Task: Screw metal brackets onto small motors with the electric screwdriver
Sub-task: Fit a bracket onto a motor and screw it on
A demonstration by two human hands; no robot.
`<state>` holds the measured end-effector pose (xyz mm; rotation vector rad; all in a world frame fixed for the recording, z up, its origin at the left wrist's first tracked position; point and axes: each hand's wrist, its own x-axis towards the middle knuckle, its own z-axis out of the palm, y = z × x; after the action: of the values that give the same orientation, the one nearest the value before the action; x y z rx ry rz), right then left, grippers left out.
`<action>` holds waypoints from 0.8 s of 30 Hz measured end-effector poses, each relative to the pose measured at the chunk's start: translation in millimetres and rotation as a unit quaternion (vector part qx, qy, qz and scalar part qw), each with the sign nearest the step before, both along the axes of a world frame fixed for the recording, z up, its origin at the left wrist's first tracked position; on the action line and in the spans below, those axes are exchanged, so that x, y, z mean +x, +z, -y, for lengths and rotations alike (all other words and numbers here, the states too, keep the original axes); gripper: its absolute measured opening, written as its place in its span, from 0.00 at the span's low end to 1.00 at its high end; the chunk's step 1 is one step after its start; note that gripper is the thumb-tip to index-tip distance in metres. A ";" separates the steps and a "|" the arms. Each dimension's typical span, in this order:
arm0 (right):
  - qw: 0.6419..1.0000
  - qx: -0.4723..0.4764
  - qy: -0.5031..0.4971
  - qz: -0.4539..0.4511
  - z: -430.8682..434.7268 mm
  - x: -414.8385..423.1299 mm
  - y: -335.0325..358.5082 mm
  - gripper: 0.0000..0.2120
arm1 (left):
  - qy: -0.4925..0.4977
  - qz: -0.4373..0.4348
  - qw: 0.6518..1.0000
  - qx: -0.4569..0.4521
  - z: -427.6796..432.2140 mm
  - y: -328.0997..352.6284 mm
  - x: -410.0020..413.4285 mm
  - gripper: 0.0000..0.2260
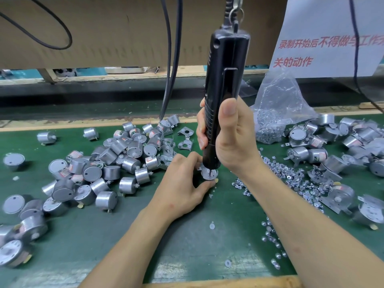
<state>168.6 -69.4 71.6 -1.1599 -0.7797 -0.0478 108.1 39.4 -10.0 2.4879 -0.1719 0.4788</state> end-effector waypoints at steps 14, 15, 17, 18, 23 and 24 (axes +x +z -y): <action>1.000 -0.012 -0.015 0.016 -1.0 -1.5 -0.2 0.40 | 0.021 -0.001 1.000 -0.006 1.4 -0.9 -2.1 0.19; 1.000 -0.012 -0.016 0.017 -1.0 -1.2 -0.4 0.40 | 0.022 -0.003 1.000 -0.008 1.6 -0.7 -2.0 0.19; 1.000 -0.012 -0.019 0.015 -0.9 -0.3 -1.0 0.40 | 0.023 -0.004 1.000 -0.009 2.5 0.1 -2.2 0.18; 1.000 -0.013 -0.020 0.012 -0.9 -0.1 -1.4 0.40 | 0.024 -0.004 1.000 -0.009 3.2 0.7 -2.4 0.18; 0.998 -0.012 -0.057 0.013 -0.5 -2.6 -0.9 0.27 | 0.027 -0.008 1.000 -0.011 4.1 1.3 -2.3 0.17; 0.998 -0.012 -0.065 0.012 -0.5 -3.5 -0.6 0.27 | 0.029 -0.009 0.999 -0.011 4.0 0.8 -2.2 0.16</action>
<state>165.1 -68.8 71.0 -1.2342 -0.7274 -0.1620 105.9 35.5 -9.3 2.4793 -0.0884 0.4803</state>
